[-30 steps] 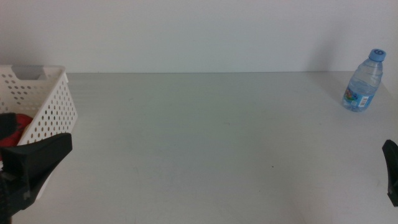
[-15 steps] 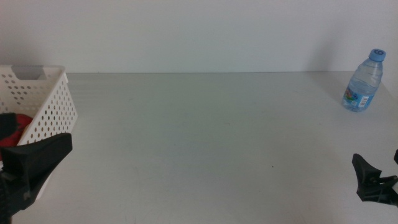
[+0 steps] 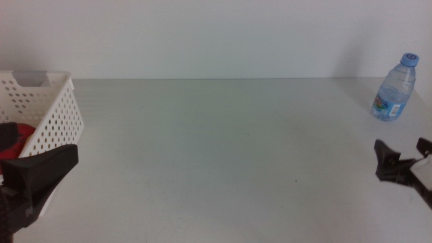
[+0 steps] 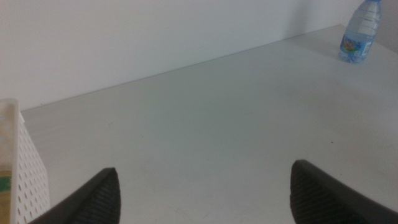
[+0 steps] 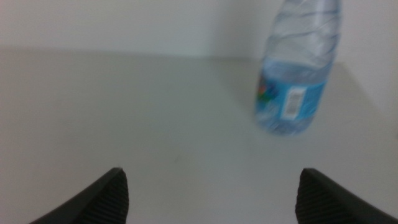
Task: Use arms to grab the bottles and put them into the dustbin to the left of the table.
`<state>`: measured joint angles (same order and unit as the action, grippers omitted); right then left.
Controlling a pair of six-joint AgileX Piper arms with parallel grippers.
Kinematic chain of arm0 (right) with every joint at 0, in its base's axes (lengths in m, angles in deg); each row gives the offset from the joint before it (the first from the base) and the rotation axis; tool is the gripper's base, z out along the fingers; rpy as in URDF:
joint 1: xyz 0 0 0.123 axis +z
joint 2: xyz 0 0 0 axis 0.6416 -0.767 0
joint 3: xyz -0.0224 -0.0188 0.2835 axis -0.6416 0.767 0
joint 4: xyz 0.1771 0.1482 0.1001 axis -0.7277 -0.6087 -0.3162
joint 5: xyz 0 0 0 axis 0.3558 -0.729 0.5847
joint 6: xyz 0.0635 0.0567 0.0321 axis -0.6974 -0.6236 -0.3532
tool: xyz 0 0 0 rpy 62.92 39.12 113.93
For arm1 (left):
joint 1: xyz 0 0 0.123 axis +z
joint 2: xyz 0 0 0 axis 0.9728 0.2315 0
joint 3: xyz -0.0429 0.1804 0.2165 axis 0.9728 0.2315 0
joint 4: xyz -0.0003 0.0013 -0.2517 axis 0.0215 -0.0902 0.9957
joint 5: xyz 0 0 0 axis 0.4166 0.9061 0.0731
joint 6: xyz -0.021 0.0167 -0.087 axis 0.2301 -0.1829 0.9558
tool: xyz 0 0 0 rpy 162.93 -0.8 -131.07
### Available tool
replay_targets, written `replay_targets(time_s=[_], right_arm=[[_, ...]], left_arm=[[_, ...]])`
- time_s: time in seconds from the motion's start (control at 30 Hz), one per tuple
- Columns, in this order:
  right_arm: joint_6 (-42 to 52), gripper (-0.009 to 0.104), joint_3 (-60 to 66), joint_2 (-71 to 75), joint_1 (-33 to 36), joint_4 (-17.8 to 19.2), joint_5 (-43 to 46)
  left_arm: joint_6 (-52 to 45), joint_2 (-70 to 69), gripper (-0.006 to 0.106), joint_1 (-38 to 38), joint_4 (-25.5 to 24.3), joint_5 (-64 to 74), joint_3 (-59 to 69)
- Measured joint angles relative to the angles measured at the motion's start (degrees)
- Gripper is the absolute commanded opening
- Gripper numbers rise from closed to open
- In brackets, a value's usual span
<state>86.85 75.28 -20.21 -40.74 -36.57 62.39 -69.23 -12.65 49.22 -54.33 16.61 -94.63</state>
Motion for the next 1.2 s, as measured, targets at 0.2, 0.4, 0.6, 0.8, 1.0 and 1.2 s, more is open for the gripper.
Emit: replay_targets(time_s=[0.2, 0.4, 0.6, 0.8, 1.0, 1.2], right_arm=[[-0.91, 0.072, -9.96, -2.73, 0.0, -11.63, 0.0], [5.05, 0.072, -21.02, -8.34, 0.0, -16.77, -2.48], [10.78, 0.072, -29.99, -15.54, 0.0, -21.07, -3.86], [13.15, 0.072, -36.28, -21.45, 0.0, -21.59, -3.93], [14.58, 0.072, -40.03, -25.42, 0.0, -21.64, -4.11], [15.37, 0.072, -42.69, -27.63, 0.0, -22.38, -4.16]], left_arm=[[0.0, 0.0, 0.094, 0.0, 0.0, 0.0, 0.0], [0.0, 0.0, 0.094, 0.0, 0.0, 0.0, 0.0], [0.0, 0.0, 0.094, 0.0, 0.0, 0.0, 0.0], [0.06, 0.0, 0.094, 0.0, 0.0, 0.0, 0.0], [0.06, 0.0, 0.094, 0.0, 0.0, 0.0, 0.0], [0.06, 0.0, 0.094, 0.0, 0.0, 0.0, 0.0]])
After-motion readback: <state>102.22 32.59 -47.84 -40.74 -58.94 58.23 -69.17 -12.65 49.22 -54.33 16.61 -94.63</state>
